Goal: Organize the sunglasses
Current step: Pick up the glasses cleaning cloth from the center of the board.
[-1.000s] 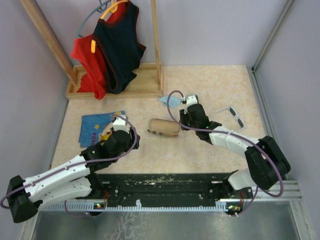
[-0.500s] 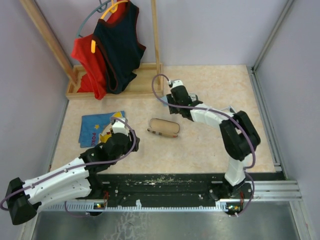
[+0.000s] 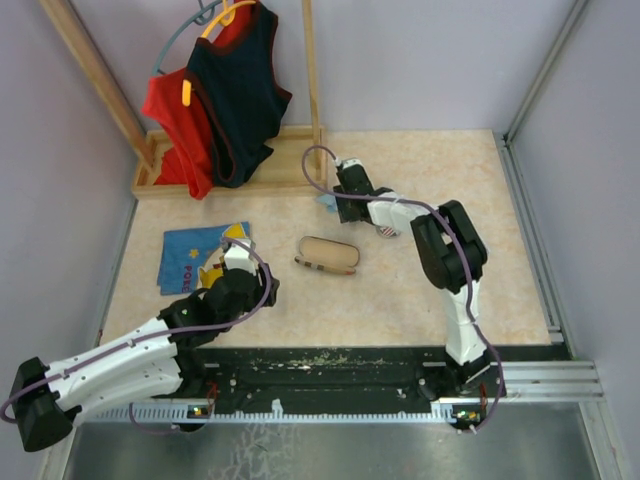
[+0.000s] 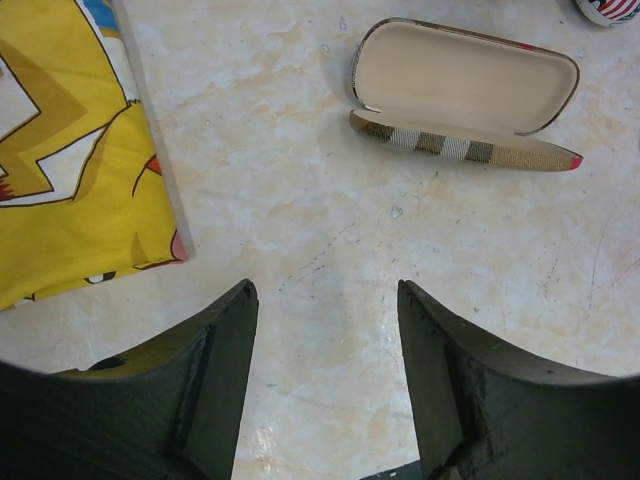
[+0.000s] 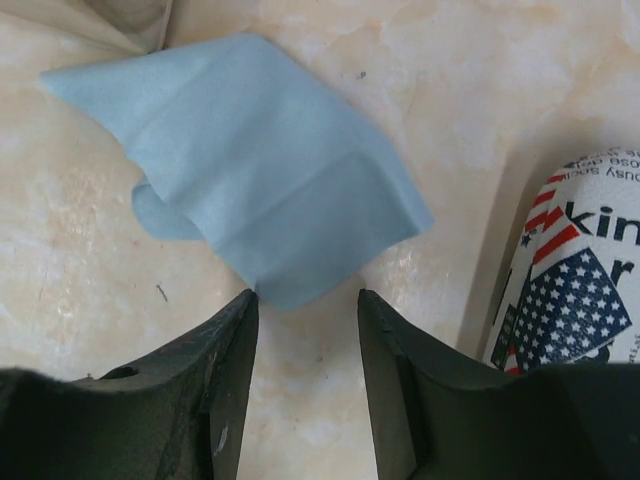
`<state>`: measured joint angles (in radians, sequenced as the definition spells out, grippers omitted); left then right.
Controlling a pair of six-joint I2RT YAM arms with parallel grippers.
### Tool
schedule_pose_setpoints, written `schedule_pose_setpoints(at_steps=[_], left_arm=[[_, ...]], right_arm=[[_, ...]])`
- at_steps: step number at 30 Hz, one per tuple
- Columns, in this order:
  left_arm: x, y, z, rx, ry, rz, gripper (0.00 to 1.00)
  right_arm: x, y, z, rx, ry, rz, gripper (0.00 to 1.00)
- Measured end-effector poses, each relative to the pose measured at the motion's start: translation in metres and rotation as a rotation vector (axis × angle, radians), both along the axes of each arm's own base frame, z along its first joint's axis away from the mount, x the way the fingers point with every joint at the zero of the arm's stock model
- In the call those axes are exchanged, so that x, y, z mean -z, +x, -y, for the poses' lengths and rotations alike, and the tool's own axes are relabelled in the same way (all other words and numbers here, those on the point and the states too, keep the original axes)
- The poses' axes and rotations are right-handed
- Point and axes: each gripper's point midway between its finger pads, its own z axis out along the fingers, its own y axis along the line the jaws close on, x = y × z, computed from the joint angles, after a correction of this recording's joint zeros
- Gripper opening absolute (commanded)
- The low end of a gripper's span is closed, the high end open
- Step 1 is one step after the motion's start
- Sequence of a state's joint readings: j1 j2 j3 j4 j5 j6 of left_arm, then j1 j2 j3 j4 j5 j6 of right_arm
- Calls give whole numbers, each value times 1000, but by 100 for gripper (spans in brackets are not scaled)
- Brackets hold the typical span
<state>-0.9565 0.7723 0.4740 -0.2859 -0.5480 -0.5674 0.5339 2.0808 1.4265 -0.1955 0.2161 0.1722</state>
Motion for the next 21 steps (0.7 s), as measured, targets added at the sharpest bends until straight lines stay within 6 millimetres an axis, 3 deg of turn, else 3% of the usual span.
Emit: schedule_pose_setpoints(at_steps=[8, 17, 21], left_arm=[[-1, 1, 1, -2, -4, 4, 64], [2, 2, 1, 0, 7, 1, 65], [2, 2, 1, 0, 9, 0, 65]], right_arm=[[0, 16, -9, -15, 1, 11, 44], [1, 16, -10, -18, 2, 8, 8], [1, 16, -7, -14, 0, 16, 0]])
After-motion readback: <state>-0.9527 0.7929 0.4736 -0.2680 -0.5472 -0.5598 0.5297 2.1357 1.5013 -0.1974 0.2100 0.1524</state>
